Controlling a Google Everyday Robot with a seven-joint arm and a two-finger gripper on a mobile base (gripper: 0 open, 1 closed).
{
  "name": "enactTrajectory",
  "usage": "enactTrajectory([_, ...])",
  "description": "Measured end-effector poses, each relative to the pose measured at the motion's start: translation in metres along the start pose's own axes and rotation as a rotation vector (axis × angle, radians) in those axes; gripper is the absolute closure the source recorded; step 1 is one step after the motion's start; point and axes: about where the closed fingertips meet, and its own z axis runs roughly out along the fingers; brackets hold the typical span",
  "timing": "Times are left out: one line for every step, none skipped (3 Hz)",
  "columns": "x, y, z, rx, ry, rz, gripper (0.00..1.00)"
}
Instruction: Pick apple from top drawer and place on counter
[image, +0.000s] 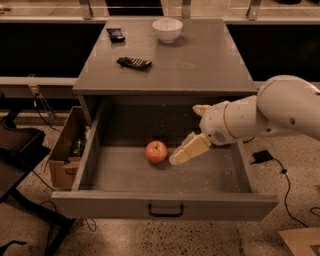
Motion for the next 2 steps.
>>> enactTrajectory([0.010,0.005,0.050,-0.046,0.027,-0.007,0.00])
enactTrajectory([0.033,0.013,0.109,-0.069,0.056,-0.018,0.00])
